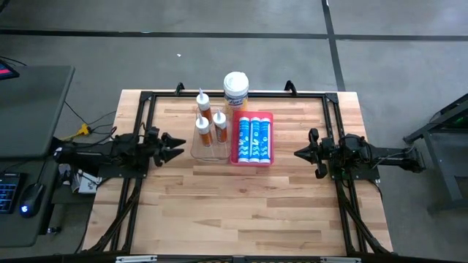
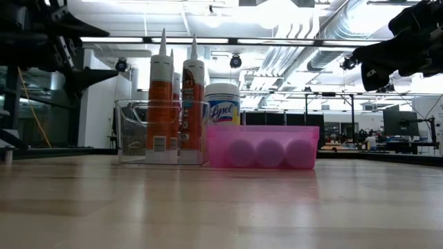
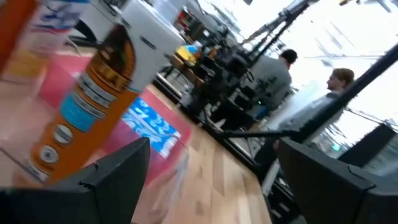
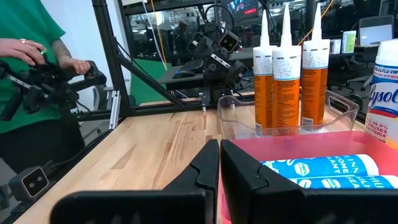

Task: Pick & place silicon tubes, Sealant and Lysol wipes
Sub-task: Return to Home Position

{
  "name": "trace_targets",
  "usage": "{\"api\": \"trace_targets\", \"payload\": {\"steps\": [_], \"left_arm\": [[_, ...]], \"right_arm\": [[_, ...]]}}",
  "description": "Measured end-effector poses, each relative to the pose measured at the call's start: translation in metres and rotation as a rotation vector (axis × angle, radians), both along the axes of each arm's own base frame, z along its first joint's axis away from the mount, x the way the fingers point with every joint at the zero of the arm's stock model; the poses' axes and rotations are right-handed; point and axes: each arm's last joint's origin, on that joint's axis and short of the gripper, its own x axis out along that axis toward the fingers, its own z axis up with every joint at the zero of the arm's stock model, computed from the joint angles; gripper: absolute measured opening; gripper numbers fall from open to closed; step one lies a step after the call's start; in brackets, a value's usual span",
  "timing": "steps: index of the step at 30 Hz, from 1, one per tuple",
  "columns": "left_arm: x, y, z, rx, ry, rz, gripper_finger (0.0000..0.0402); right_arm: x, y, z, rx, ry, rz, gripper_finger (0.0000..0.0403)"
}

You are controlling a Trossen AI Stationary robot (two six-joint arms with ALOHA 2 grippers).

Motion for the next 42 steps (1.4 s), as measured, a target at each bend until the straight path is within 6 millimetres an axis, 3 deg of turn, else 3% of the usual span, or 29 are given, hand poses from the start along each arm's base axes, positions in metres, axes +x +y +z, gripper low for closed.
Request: {"api": "trace_targets", "payload": {"steps": [42], "left_arm": [[0.0004,0.0016,-0.0038,0.001,0.028,0.014,0.0346]], "right_arm": [[0.0000,0.0000,-0.0001,0.000,0.001,0.000,0.0012]]}}
